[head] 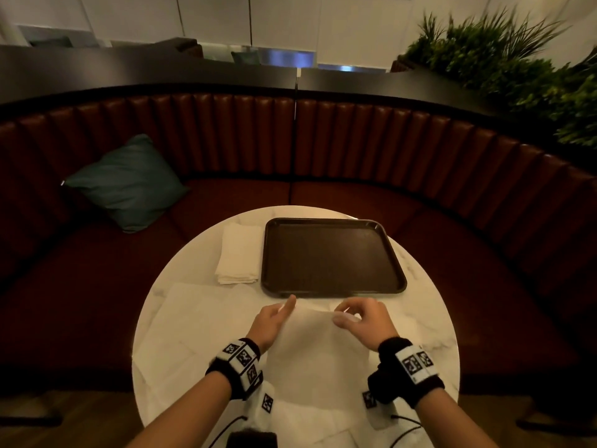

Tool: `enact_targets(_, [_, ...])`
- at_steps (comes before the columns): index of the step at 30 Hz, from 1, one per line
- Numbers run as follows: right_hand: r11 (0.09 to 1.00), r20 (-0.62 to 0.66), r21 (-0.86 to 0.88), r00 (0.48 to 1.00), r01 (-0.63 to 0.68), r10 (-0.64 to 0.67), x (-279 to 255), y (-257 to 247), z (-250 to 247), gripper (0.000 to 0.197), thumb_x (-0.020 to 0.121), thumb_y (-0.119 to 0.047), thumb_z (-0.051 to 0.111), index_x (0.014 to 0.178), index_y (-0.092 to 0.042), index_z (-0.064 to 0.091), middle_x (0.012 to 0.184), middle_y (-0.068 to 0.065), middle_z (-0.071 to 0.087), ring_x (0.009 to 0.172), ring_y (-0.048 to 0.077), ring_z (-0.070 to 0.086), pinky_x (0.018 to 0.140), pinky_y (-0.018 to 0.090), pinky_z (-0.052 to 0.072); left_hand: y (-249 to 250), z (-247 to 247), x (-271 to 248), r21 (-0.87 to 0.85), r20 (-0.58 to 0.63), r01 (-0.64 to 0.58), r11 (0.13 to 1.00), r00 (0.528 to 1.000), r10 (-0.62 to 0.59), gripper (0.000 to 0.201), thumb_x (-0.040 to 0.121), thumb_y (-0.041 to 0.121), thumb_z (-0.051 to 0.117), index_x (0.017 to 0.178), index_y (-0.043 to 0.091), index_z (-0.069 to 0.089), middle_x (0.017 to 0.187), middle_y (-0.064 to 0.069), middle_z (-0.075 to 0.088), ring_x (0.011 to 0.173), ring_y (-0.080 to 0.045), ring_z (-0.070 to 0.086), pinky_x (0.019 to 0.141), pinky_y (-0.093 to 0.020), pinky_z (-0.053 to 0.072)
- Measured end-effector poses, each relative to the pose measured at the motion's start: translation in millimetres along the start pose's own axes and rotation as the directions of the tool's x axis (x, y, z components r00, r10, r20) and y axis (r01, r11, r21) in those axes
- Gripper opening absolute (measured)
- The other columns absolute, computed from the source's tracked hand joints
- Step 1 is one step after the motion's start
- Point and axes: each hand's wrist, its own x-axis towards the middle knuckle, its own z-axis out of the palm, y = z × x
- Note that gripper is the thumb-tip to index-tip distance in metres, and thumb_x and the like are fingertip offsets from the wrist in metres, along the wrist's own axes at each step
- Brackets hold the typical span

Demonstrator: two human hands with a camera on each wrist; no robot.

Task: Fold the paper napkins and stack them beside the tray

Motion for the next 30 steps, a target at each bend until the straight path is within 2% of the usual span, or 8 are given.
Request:
enact_targets(5, [0.943,0.034,0.332,0.999,0.029,-0.042,10,-6,-21,0.011,0.085,-0.016,0.072,0.084,-0.027,0.074,0.082,-0.007,0.075,0.081,0.007,0.069,0.076,0.022,0.048,17,-4,-4,-0.162,0.03,0.086,0.983,0.996,-0.083,0.073,0.085,0.072,0.023,0.106,0.02,0.069,0.096,0.001,0.073,0.093,-0.014,0.066,0.075,-0.026,0.048])
enact_targets(10, [0.788,0.002,0.608,0.992,-0.102,0.128,13,-5,-31,0.013,0.086,-0.01,0.069,0.098,-0.009,0.074,0.092,0.007,0.076,0.091,0.021,0.07,0.087,0.036,0.054,7,-13,-6,-0.284,0.121,0.204,0.937,0.977,-0.176,0.111,0.049,0.103,0.014,0.109,0.026,0.067,0.103,-0.006,0.075,0.107,-0.024,0.064,0.099,-0.042,0.041])
enact_targets(14, [0.649,0.052,0.733,0.967,-0.205,0.248,9,-6,-36,0.013,0.087,-0.012,0.067,0.099,-0.01,0.073,0.097,0.011,0.075,0.093,0.028,0.07,0.085,0.038,0.053,-5,-10,-9,-0.354,0.238,0.278,0.893,0.95,-0.201,0.122,0.031,0.104,0.039,0.127,0.03,0.056,0.126,-0.004,0.065,0.121,-0.026,0.055,0.104,-0.049,0.04])
enact_targets(16, [0.628,0.062,0.746,0.963,-0.221,0.264,7,-8,-38,0.013,0.088,-0.012,0.065,0.099,-0.011,0.073,0.098,0.012,0.075,0.092,0.029,0.07,0.082,0.037,0.054,-4,-5,-14,-0.355,0.256,0.269,0.895,0.949,-0.184,0.111,0.038,0.093,0.059,0.125,0.025,0.058,0.123,-0.006,0.066,0.117,-0.027,0.06,0.1,-0.048,0.047])
enact_targets(19, [0.649,0.033,0.728,0.957,-0.221,0.288,7,-11,-39,0.011,0.088,-0.012,0.066,0.098,-0.012,0.072,0.099,0.013,0.074,0.092,0.029,0.07,0.079,0.037,0.055,12,5,-23,-0.25,0.259,0.158,0.955,0.961,-0.091,0.076,0.047,0.049,0.093,0.109,0.013,0.068,0.106,-0.008,0.074,0.099,-0.027,0.069,0.08,-0.037,0.057])
enact_targets(23, [0.624,-0.013,0.757,0.949,-0.196,0.314,10,-12,-36,0.018,0.091,-0.02,0.063,0.107,-0.017,0.068,0.104,0.009,0.071,0.095,0.026,0.067,0.071,0.034,0.054,27,13,-23,-0.299,0.095,0.096,0.95,0.993,-0.07,0.045,0.066,0.002,0.086,0.107,0.006,0.068,0.106,-0.014,0.073,0.094,-0.025,0.07,0.073,-0.03,0.058])
enact_targets(27, [0.177,0.13,0.965,0.938,-0.194,0.323,6,-20,-31,0.037,0.099,-0.042,0.043,0.115,-0.015,0.063,0.101,0.01,0.073,0.092,0.024,0.069,0.077,0.036,0.056,36,11,-26,-0.449,0.05,0.122,0.885,0.992,-0.112,0.04,0.071,-0.004,0.079,0.108,0.004,0.065,0.1,-0.015,0.073,0.087,-0.026,0.072,0.069,-0.035,0.059])
enact_targets(30, [0.135,0.131,0.971,0.912,-0.197,0.389,6,-18,-11,0.036,0.102,-0.027,0.037,0.126,-0.008,0.057,0.099,0.01,0.072,0.089,0.025,0.068,0.075,0.037,0.058,39,4,-27,-0.517,0.062,0.153,0.842,0.988,-0.141,0.036,0.077,-0.002,0.074,0.11,0.006,0.063,0.1,-0.015,0.074,0.088,-0.029,0.072,0.072,-0.038,0.059])
